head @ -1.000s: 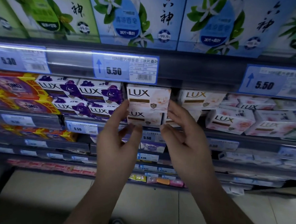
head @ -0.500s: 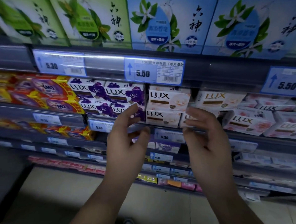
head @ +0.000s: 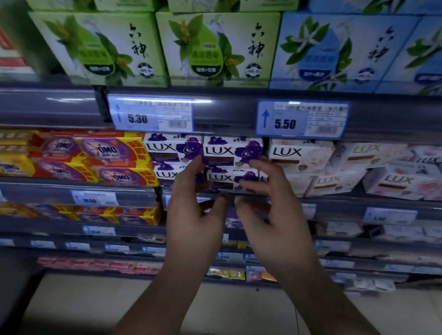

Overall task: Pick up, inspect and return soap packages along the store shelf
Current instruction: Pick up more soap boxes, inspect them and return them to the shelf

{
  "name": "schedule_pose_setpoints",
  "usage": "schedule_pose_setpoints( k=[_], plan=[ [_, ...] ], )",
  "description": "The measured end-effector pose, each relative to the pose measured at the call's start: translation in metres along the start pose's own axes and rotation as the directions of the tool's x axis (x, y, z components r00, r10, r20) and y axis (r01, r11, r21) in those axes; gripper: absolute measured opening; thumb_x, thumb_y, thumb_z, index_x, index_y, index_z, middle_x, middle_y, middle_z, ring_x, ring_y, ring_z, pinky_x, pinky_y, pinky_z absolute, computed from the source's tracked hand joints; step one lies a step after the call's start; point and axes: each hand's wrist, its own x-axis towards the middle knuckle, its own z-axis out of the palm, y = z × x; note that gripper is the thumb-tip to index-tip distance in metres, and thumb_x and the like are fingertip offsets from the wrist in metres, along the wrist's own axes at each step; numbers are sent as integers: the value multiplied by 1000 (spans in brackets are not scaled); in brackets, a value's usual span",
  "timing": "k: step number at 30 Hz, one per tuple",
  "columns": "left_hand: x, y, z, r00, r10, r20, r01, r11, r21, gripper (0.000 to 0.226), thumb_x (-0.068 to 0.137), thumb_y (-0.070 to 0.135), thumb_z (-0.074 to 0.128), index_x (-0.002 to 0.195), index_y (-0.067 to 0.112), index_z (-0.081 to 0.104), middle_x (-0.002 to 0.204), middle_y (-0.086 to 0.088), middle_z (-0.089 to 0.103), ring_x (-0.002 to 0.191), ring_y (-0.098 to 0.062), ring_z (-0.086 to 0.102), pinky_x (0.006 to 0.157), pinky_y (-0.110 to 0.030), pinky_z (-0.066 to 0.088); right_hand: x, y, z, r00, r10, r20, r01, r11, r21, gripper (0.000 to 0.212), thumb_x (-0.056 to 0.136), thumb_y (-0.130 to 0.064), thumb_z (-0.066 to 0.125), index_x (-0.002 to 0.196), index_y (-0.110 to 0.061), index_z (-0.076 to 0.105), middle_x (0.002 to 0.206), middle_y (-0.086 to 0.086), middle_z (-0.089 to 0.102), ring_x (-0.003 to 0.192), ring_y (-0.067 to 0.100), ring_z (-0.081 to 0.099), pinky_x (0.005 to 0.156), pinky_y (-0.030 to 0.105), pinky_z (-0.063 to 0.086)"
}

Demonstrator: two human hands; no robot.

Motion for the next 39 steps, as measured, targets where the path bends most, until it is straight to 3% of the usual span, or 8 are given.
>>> schedule_pose_setpoints(
  k=[6,11,14,18,24,27,32,39],
  plan=[
    [-1,-5,-16,997,73,16,-71,995,-70,47,97,15,67,140,28,54,131,14,58,119,4,56,90,-29,56,-6,-3,12,982,25,-189,-5,995,104,52,94,-4,64,138,-29,50,120,-8,63,106,-12,60,79,4,48],
    [-1,-5,-29,988,147,41,-132,960,-248,19,95,18,71,109,23,59,96,7,62,97,-20,64,84,-43,54,-18,-5,6,953,-60,-297,88,993,80,44,96,-2,65,136,-20,59,120,-8,66,111,8,61,98,22,51],
    [1,-6,-33,990,94,104,-49,928,-370,30,89,27,75,113,19,59,93,4,59,93,-38,62,82,-53,54,-22,-7,2,956,-75,-284,119,983,139,39,94,-13,63,131,-22,66,118,-2,69,111,10,64,96,23,52],
    [6,-5,-40,978,-54,202,157,825,-543,51,75,37,82,124,30,71,90,7,67,87,-16,73,79,-33,62,-23,-8,-4,980,-41,-192,89,964,249,32,93,-18,67,125,-22,65,121,-5,73,113,16,68,95,30,56],
    [6,-2,-46,980,-93,175,158,902,-403,32,75,66,66,93,42,77,95,-21,68,74,-23,72,59,-26,61,-22,-11,-6,983,70,-171,-30,974,225,45,78,-58,73,107,-23,66,103,-1,74,94,13,72,80,40,62],
    [6,1,-46,979,-116,169,163,940,-300,33,72,75,58,80,46,70,77,8,69,57,-18,72,54,-22,57,-20,-10,-3,978,101,-185,-51,965,257,55,76,-64,73,101,-16,64,102,19,68,98,35,70,83,57,58],
    [5,4,-50,984,-47,172,103,937,-333,50,74,51,78,121,40,68,82,12,71,77,-9,73,65,-22,59,-15,-7,-6,986,125,-111,-75,923,378,22,91,-31,69,113,-28,70,116,3,75,114,28,69,92,50,59],
    [-9,13,-46,957,281,70,-256,935,-244,98,64,30,93,144,29,37,102,5,70,92,-22,67,75,-35,55,-14,2,5,958,284,28,-252,794,553,36,97,11,53,119,-14,66,113,8,78,108,22,75,93,41,61]
  ],
)
